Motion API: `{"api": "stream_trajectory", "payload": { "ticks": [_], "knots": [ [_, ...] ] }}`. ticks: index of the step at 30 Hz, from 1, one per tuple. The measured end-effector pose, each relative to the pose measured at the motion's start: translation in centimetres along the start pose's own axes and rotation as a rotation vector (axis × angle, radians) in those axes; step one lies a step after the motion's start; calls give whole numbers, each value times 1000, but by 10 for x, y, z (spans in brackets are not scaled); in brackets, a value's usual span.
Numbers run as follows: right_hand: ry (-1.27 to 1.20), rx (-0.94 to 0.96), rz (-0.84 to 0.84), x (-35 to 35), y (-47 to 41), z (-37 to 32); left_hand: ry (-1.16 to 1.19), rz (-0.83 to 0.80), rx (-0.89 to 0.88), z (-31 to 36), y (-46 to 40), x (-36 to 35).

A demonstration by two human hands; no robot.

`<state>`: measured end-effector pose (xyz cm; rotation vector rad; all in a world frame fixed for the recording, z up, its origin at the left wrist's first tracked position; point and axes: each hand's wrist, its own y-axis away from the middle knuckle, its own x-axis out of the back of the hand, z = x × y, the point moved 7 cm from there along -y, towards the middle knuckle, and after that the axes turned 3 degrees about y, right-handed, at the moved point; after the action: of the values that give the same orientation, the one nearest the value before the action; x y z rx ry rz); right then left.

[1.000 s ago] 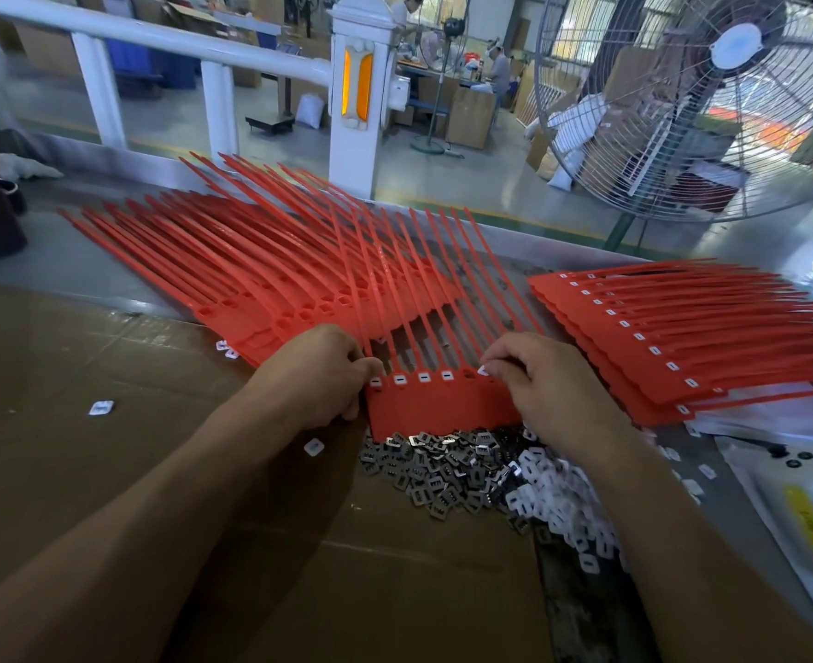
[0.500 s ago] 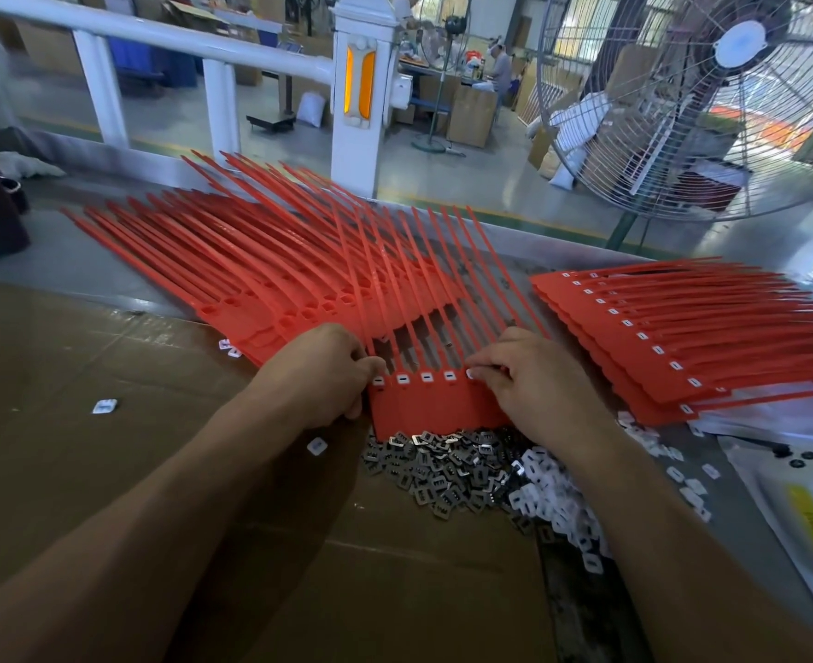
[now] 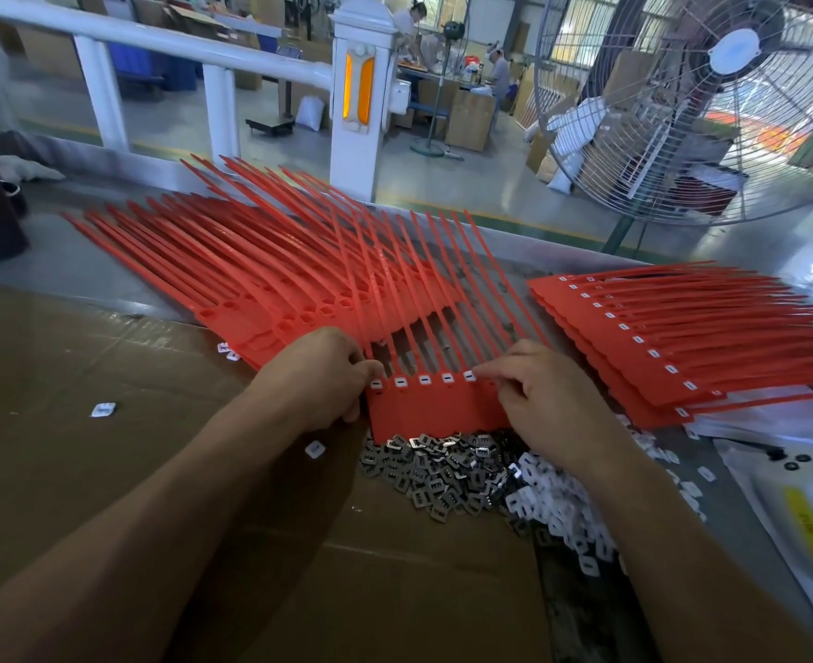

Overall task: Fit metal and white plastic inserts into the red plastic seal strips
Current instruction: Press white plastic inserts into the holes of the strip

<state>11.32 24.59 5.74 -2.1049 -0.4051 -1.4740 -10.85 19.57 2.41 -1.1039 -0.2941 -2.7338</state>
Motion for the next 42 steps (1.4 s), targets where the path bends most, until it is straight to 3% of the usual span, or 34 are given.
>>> {"api": "stream_trajectory", "payload": {
  "ticks": [4,13,18,25,30,37,42],
  "knots": [
    [68,38,-22,-2,1,-6,-5,2,-1,-1,0,0],
    [512,129,-105,-13,-7,-34,-2,10,-1,-2,-1,-1],
    [562,141,-125,-13,-12,-37,-29,15,-6,-1,-1,-1],
    [169,127,-145,-4,1,-7,-34,18,-4,-2,-2,0],
    [-113,-13,13,23,8,28,-26,10,-5,-2,-2,0],
    [-207,-84,-192,27,23,49,12,1,7,0,1,2],
    [-236,-84,-244,24,24,48,48,-27,7,2,3,1]
  ]
}}
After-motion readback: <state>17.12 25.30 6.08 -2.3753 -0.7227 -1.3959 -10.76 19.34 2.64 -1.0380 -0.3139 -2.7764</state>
